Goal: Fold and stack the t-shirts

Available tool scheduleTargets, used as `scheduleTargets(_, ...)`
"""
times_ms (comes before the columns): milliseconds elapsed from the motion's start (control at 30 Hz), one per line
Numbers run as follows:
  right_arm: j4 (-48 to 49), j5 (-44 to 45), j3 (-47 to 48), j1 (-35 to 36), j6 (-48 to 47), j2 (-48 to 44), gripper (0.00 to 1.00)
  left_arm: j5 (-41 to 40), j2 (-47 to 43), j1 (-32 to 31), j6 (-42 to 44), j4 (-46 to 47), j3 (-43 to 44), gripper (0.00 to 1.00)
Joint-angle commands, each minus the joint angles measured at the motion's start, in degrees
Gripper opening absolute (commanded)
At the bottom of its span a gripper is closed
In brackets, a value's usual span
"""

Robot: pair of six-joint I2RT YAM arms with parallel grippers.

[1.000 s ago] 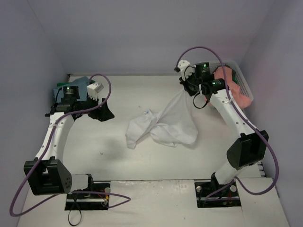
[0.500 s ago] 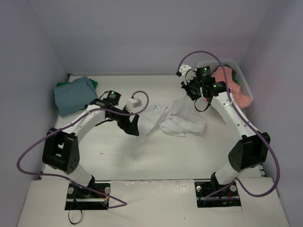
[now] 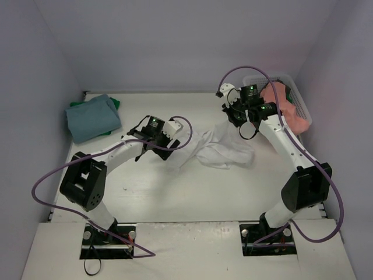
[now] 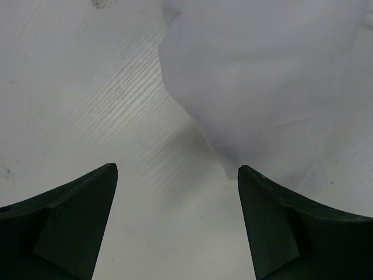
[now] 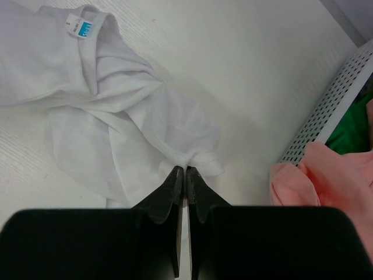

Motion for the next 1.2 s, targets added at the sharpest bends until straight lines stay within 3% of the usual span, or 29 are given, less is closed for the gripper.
scheduleTargets(0, 1.79, -1.16, 0.25, -0.36, 0.44, -3.51, 0.00, -0.99, -0.19, -0.63, -0.14, 2.38, 0.85, 0.78)
scheduleTargets(133, 1.79, -0.72, 0.34, -0.36, 0.53, -3.16, 0.00, 9.48, -1.16, -1.41, -1.64, -2.63, 2.00, 0.78)
scheduleTargets(367, 1.79, -1.68, 0.43, -0.36, 1.23, -2.54, 0.00, 18.91, -6.34, -1.94, -0.41, -9.93, 2.97, 0.78)
scheduleTargets(500, 1.79, -2.74, 0.08, -0.36, 1.58, -2.72, 0.00, 16.64, -7.22, -3.70, -0.32, -9.68, -0.88, 0.78)
scheduleTargets(767, 1.79, -3.62, -0.80, -0.45, 1.84, -3.51, 0.00, 3.73, -3.54, -8.09, 1.26, -0.54, -8.02, 0.78)
scheduleTargets(1033, 1.88, -6.08, -1.68, -1.15, 2.63, -3.78, 0.00, -2.44, 0.77, -8.45, 0.12, 0.78, -5.30, 0.78)
scheduleTargets(1167, 1.96, -5.99, -1.50, -1.15, 2.81, -3.34, 0.00, -0.34, 0.95, -8.45, -0.41, 1.23, -3.37, 0.78)
